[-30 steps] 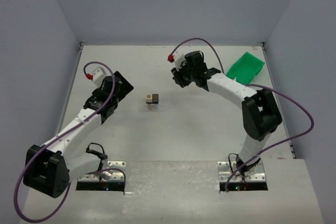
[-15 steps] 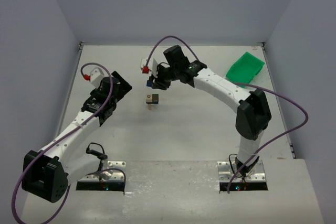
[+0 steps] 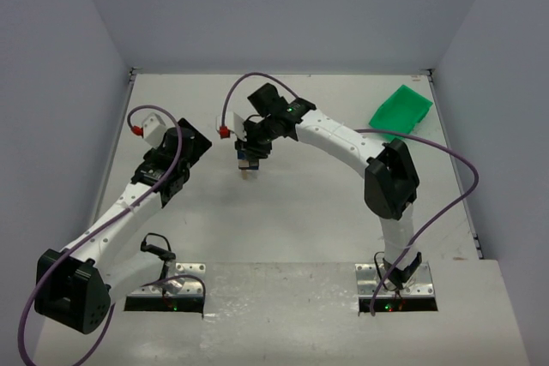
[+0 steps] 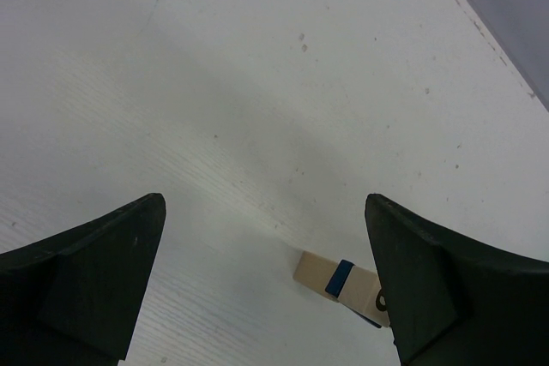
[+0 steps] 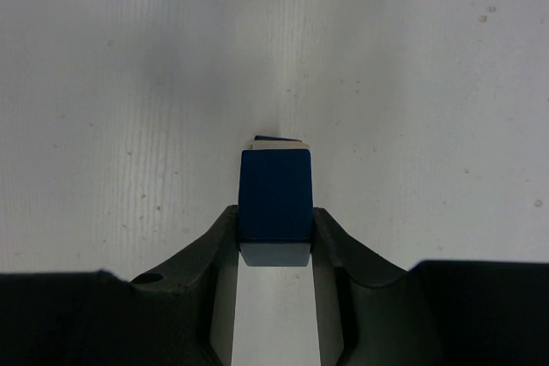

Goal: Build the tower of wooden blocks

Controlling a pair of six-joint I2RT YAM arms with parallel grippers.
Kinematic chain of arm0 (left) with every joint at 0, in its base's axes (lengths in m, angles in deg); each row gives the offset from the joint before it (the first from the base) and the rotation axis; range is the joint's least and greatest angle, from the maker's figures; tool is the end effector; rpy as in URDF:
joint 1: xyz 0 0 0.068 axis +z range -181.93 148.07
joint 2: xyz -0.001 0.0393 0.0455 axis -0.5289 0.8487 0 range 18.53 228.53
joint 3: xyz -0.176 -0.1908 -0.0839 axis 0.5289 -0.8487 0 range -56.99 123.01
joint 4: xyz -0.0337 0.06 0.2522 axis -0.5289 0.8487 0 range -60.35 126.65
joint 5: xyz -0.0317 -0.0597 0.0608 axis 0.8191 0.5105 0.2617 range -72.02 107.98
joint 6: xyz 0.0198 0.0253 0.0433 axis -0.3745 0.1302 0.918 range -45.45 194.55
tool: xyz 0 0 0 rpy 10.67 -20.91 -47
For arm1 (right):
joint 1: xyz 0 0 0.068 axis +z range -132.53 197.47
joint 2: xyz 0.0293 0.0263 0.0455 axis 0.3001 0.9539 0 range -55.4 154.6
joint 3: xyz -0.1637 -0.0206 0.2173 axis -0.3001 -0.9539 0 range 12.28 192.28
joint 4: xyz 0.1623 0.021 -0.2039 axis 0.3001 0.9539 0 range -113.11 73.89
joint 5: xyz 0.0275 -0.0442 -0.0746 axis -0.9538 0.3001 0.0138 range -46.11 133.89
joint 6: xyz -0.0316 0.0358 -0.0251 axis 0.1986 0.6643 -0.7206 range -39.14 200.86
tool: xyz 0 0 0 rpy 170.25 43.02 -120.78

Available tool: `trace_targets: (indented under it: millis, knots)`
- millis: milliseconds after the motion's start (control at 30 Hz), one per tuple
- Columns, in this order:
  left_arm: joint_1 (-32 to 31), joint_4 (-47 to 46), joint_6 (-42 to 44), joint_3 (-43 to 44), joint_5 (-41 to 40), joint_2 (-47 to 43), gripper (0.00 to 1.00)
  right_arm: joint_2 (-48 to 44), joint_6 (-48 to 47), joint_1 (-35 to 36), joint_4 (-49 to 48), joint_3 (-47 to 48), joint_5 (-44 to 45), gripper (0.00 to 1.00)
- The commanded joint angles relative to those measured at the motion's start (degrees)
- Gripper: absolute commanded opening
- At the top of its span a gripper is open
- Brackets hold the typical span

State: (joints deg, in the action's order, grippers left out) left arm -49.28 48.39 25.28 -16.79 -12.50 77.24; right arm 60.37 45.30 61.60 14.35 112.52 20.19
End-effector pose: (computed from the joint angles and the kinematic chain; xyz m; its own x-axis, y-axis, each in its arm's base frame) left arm 0.2130 -0.0477 0.2549 -0.2797 -0.5967 -0.7521 -0.5214 0.7522 -0.4029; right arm 0.3138 0.3243 0.2583 0.0055 -0.7365 -0.6764 -0.9933 0.0742 -0.0889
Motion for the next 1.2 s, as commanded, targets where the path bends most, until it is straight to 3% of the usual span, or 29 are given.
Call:
trace_targets:
  millis: [0, 1167]
  knots:
    - [-0.06, -0.63, -0.89, 0.64, -1.34, -0.99, 1.00, 0.81, -2.42, 0.28, 1.01, 4.00, 1.06, 0.31]
    - [-0.01, -2.35, 0.31, 0.75, 0.59, 0.66, 1.00, 5.08, -2.54, 0.47, 3.31, 7.51, 1.69, 0.38]
